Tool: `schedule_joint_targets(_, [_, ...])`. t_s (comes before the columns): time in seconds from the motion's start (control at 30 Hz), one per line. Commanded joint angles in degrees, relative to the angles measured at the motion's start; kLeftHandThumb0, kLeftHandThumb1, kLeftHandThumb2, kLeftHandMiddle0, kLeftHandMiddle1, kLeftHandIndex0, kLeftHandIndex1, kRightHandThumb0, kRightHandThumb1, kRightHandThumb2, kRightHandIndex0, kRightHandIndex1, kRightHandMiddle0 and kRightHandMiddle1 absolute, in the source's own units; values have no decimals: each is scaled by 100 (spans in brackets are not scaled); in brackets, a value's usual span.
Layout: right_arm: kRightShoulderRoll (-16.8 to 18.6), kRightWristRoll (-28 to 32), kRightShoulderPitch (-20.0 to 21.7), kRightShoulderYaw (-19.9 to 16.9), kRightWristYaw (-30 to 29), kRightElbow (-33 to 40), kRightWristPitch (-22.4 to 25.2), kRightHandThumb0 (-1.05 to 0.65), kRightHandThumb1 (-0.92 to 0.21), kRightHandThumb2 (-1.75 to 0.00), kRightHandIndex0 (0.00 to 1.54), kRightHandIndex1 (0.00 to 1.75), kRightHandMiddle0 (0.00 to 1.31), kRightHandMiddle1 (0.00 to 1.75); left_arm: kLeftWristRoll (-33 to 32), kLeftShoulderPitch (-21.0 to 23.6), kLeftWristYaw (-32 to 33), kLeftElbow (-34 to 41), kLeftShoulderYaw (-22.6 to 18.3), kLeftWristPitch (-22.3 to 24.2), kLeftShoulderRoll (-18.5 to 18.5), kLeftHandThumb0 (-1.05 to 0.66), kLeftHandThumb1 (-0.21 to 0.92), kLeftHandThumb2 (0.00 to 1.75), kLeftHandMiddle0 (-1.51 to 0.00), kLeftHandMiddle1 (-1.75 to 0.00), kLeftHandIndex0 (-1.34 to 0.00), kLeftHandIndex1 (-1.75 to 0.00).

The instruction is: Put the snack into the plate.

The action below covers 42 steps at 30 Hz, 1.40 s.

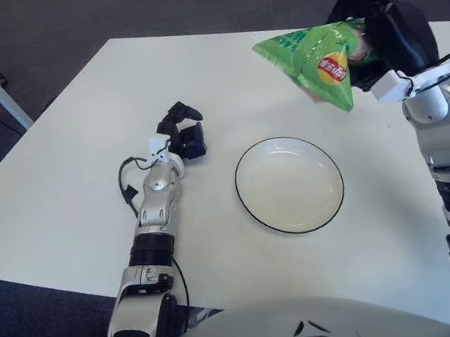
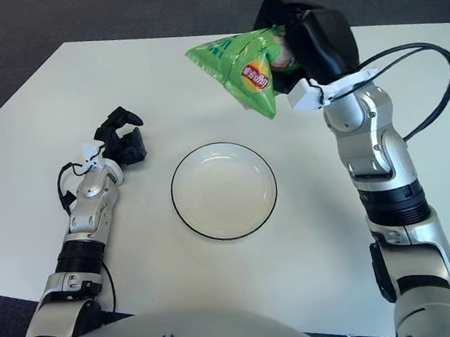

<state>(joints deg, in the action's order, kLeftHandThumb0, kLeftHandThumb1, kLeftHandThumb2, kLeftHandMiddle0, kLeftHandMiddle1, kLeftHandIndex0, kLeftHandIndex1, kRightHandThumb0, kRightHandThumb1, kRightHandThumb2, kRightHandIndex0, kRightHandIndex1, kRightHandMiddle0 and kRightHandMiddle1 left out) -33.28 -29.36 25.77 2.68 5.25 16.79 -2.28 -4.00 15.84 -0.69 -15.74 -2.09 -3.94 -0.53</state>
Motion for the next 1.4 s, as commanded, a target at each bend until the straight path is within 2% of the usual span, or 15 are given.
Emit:
schedule_joint_targets(0.0, [182,212,-108,34,237,273,83,0,-6,-161,81,172,57,175,-5,-533,-12,-459,-3,26,115,-48,31,132,-124,-175,-62,-175])
schedule_joint_targets(0.2, [361,473,-234,33,493,520,-10,0,-7,-159,80,172,56,175,4,-514,-1,-474,-5,47,114,-48,31,132,-123,-175,-62,-175])
schedule_joint_targets(0.33, [501,1169,-388,47,832,594,-247,0,-8,-158,81,169,56,175,34,-487,22,-493,0,62,104,-48,31,132,-123,-175,-62,-175])
schedule_joint_targets(0.47, [465,1567,-419,61,1129,505,-560,0,-9,-157,81,169,55,175,61,-485,23,-503,11,35,90,-48,31,132,-125,-175,-62,-175])
schedule_joint_targets(0.6, [333,1392,-366,129,1150,256,-1251,0,-8,-158,79,171,56,175,35,-485,-6,-510,0,21,89,-48,31,132,-125,-175,-62,-175])
schedule_joint_targets(0.7, [285,1269,-394,205,1224,216,-1468,0,-6,-161,80,173,58,175,40,-485,-1,-518,1,7,90,-48,31,132,-126,-175,-62,-175])
schedule_joint_targets(0.9, [320,1197,-538,360,1371,334,-1592,0,-6,-162,78,174,59,175,36,-479,-10,-537,2,10,89,-48,31,132,-125,-175,-62,-175])
schedule_joint_targets(1.03, [306,1445,-533,439,1577,290,-1696,0,-8,-158,78,171,57,175,25,-481,-15,-542,-3,-6,94,-48,31,132,-125,-175,-62,-175])
schedule_joint_targets(1.13, [228,1838,-546,491,1992,362,-1509,0,-9,-156,79,168,56,175,16,-509,-21,-503,0,-5,100,-48,31,132,-125,-175,-62,-175])
schedule_joint_targets(1.37, [-197,1990,-473,571,2884,567,-1087,0,-9,-154,76,163,62,175,6,-529,2,-474,-5,-5,123,-48,31,132,-125,-175,-62,-175])
